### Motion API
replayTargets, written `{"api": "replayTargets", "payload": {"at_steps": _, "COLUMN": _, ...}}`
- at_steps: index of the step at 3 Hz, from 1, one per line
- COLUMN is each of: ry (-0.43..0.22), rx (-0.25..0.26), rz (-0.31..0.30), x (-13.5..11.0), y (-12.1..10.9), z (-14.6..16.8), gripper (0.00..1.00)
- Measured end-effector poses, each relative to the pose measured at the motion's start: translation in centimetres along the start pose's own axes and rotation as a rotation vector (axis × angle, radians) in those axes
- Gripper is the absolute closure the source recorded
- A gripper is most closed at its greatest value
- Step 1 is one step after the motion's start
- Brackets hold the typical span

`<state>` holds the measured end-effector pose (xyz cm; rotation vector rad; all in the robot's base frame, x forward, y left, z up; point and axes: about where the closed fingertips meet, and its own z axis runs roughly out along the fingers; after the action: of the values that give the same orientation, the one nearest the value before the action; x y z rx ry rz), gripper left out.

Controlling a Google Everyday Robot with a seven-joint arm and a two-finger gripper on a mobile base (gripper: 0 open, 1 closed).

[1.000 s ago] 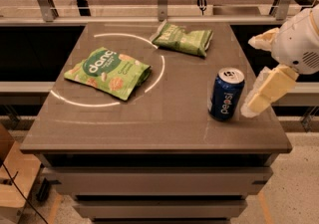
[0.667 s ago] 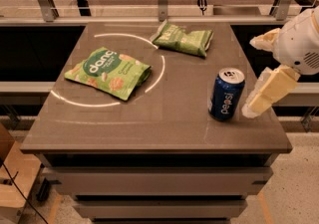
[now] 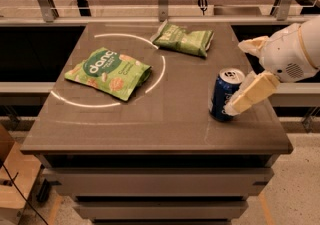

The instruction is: Knock pepsi can over

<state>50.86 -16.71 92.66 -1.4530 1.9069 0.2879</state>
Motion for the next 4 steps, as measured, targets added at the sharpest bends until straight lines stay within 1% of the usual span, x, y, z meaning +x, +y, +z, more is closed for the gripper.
{"api": "replayTargets", "payload": {"at_steps": 1, "ry": -0.032, "rx": 0.001, "rz": 0.017, "x": 0.8, "y": -0.5, "z": 1.7, "gripper": 0.0}}
{"api": "replayTargets", "payload": {"at_steps": 2, "ry": -0.061, "rx": -0.015, "rz": 0.037, "x": 1.9, "y": -0.4, "z": 2.6, "gripper": 0.18}}
{"api": "replayTargets", "payload": {"at_steps": 3, "ry": -0.08, "rx": -0.025, "rz": 0.053, "x": 2.5, "y": -0.3, "z": 3.0, "gripper": 0.41}}
{"api": "replayTargets", "payload": {"at_steps": 4, "ry": -0.094, "rx": -0.028, "rz": 0.036, "x": 1.7, "y": -0.3, "z": 3.0, "gripper": 0.64}}
